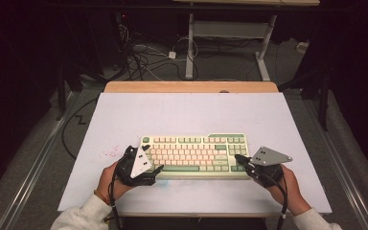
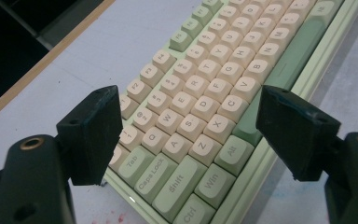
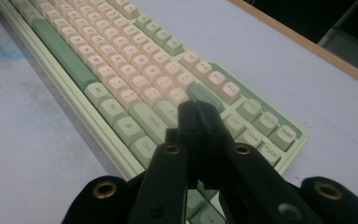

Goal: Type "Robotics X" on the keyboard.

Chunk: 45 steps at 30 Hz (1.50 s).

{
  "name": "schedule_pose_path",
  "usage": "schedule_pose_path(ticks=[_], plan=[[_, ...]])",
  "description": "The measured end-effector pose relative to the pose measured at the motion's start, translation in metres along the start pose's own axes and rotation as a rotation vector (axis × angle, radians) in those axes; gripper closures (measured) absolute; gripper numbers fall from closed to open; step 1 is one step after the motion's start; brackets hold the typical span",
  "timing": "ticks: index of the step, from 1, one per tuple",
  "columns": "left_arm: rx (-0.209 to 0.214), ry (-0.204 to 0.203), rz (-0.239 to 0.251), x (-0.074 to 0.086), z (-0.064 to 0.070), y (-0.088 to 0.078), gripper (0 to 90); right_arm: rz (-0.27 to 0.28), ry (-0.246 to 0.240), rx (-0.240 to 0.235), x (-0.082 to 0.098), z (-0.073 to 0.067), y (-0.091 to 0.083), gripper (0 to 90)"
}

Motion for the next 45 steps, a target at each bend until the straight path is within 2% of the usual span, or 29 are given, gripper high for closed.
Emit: schedule_pose_path(ticks=[5,13,16,22,30,32,35,40,45], plan=[[0.000,-0.017,0.015,0.005,-0.002,-0.005,22.0,-0.038,-0.009,-0.026,-0.002,-0.003,0.014,90.0],[-0.018,-0.034,0.004,0.017,-0.006,-0.012,22.0,-0.094,-0.020,-0.051,-0.002,-0.008,0.035,90.0],[-0.018,-0.048,0.003,0.021,-0.007,-0.015,22.0,-0.114,-0.027,-0.060,0.001,-0.010,0.043,90.0],[-0.013,-0.048,-0.012,0.028,-0.008,-0.018,22.0,-0.143,-0.037,-0.069,0.004,-0.012,0.054,90.0],[-0.014,-0.059,-0.004,0.027,-0.010,-0.021,22.0,-0.174,-0.046,-0.076,0.011,-0.014,0.061,90.0],[-0.020,-0.060,-0.001,0.026,-0.011,-0.022,22.0,-0.171,-0.048,-0.073,0.011,-0.015,0.061,90.0],[-0.013,-0.081,0.016,0.023,-0.013,-0.025,22.0,-0.169,-0.048,-0.072,0.012,-0.015,0.061,90.0],[-0.019,-0.095,0.010,0.023,-0.018,-0.026,22.1,-0.164,-0.046,-0.065,0.012,-0.015,0.061,90.0],[-0.009,-0.117,0.022,0.020,-0.022,-0.028,29.3,-0.161,-0.044,-0.067,0.012,-0.015,0.061,90.0]])
Point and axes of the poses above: each handheld gripper's, and its own axes: y roughly forward along the jaws, x roughly out of its underside, z roughly to its right, the point moved 10 cm from there along y, roughly forward along the jaws, and after that the axes turned 4 degrees about -x, right-handed, at the moved point
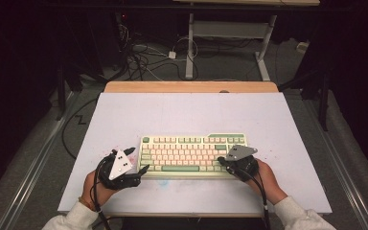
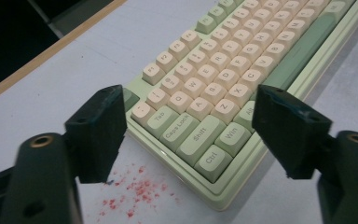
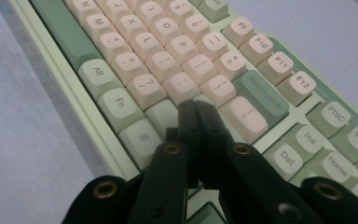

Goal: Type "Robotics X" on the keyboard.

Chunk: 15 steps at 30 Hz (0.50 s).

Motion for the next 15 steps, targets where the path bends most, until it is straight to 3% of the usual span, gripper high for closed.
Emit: schedule_pose_path(ticks=[9,11,15], plan=[[0.041,0.013,-0.049,-0.001,0.001,0.005,74.7,0.005,-0.003,0.005,0.000,0.000,0.000,90.0],[0.036,0.025,-0.058,-0.004,0.000,0.007,80.4,0.005,-0.001,0.007,0.000,0.000,0.000,90.0],[0.063,0.025,-0.066,-0.014,0.003,0.012,87.8,0.004,-0.004,0.011,0.000,0.000,0.000,90.0]])
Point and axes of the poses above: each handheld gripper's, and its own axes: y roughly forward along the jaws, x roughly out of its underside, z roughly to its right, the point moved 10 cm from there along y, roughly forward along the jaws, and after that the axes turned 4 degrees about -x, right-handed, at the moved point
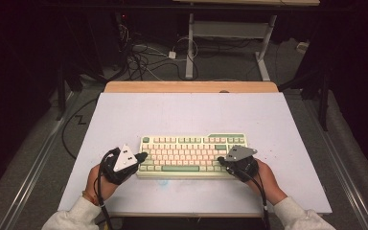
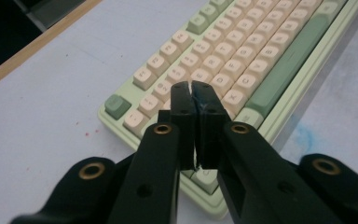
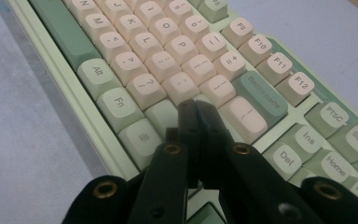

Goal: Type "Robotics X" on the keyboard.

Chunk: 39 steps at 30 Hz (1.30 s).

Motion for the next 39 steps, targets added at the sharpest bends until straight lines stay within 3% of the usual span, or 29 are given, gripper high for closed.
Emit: schedule_pose_path(ticks=[6,14,16,20,26,39], plan=[[0.033,0.028,-0.017,-0.010,0.008,0.012,87.8,0.001,0.003,0.003,0.000,0.000,0.000,90.0],[0.113,0.045,-0.072,-0.013,0.022,0.033,87.7,0.002,0.006,0.009,0.000,0.000,0.000,90.0],[0.106,0.056,-0.096,-0.011,0.022,0.038,87.7,0.003,0.009,0.008,0.000,0.000,0.000,90.0],[0.123,0.040,-0.099,-0.008,0.023,0.044,87.7,0.008,0.014,0.007,0.001,0.000,0.000,90.0],[0.134,0.062,-0.123,-0.006,0.028,0.053,87.7,0.005,0.012,0.013,0.001,0.000,0.000,90.0],[0.135,0.066,-0.148,0.000,0.029,0.057,87.8,0.008,0.011,0.016,0.001,0.000,0.000,90.0]])
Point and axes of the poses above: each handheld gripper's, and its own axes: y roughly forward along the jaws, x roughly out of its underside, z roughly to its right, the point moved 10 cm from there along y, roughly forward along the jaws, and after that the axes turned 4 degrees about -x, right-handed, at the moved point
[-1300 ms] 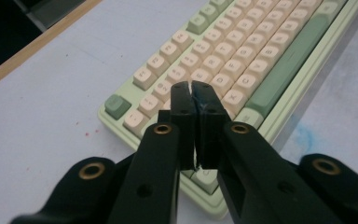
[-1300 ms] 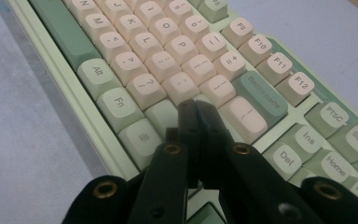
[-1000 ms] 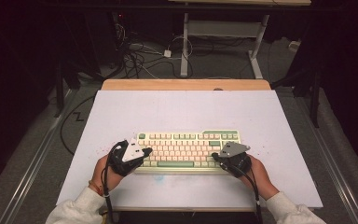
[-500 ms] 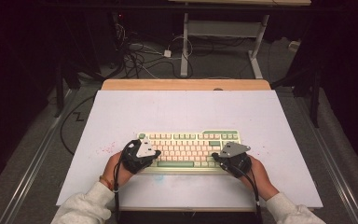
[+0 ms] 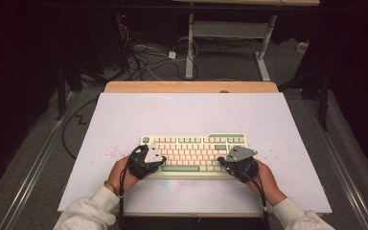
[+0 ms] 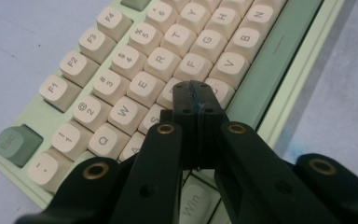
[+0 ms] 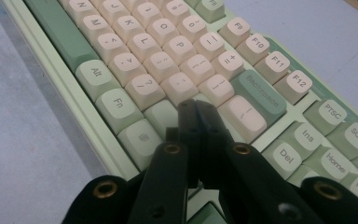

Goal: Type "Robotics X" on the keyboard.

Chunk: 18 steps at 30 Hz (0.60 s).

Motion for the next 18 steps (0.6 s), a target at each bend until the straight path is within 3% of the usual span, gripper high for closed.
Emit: schedule_pose_path(ticks=[6,12,18], plan=[[-0.034,-0.004,0.050,-0.009,-0.003,-0.011,87.7,-0.009,-0.004,0.007,0.000,0.002,-0.001,90.0],[-0.060,0.001,0.090,-0.013,-0.007,-0.019,87.6,0.054,0.003,0.004,-0.009,0.002,-0.013,90.0],[-0.067,0.007,0.109,-0.013,-0.007,-0.019,82.9,0.104,-0.001,0.017,-0.016,0.002,-0.022,77.6]])
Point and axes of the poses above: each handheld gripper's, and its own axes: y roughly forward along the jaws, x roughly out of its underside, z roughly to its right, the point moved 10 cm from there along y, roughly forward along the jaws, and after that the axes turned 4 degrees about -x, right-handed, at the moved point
